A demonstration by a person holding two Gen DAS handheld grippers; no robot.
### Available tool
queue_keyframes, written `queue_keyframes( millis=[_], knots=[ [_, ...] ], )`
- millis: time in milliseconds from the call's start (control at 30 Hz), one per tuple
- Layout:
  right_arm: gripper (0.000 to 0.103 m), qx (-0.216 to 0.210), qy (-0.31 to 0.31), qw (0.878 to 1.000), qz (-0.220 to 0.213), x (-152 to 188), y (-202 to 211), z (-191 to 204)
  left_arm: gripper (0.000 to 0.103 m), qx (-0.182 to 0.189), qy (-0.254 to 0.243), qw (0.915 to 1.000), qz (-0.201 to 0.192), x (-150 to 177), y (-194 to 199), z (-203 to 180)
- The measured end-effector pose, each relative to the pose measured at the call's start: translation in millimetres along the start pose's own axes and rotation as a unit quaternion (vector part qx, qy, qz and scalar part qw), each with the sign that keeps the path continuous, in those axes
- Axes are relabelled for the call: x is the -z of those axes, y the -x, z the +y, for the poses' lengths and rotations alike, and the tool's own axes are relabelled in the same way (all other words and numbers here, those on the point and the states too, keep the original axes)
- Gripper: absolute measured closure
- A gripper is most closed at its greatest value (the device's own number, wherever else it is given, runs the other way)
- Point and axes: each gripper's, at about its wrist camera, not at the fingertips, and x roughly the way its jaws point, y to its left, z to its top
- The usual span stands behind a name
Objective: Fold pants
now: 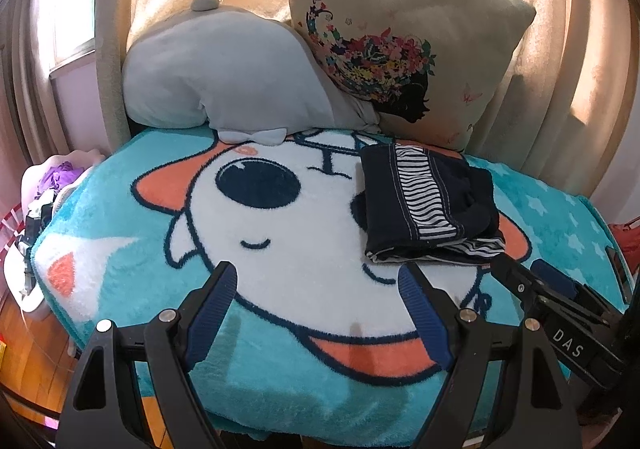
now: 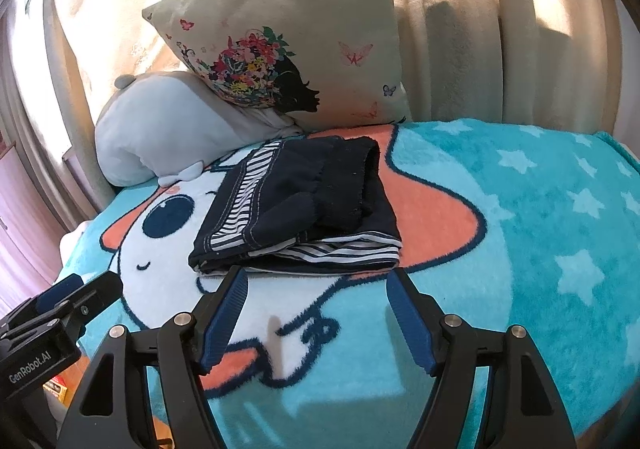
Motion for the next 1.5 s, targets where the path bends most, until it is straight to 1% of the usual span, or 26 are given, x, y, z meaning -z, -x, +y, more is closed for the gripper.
queue_keyframes(
  millis=[300, 500, 1000, 1500],
  knots=[
    [0.025, 0.010, -0.001, 1.000, -0.010, -0.1, 8.2, -3.2, 0.021, 0.007, -0.002, 1.0000, -0.006, 0.1, 8.7, -2.5],
    [0.025, 0.019, 0.000, 1.000, -0.010, 0.8, 8.1, -6.1, 0.021, 0.017, -0.008, 0.9998, 0.003, 1.7, 5.5, -7.6],
    [0.025, 0.024, -0.003, 1.000, 0.007, 1.7, -7.2, -6.6, 0.021, 0.018, -0.006, 0.9994, 0.029, 1.9, -13.2, -4.9],
    [0.025, 0.027, -0.008, 1.000, 0.011, -0.4, -14.7, -11.6, 0.021, 0.021, -0.009, 0.9986, 0.047, 0.2, -24.9, -6.4]
  ],
)
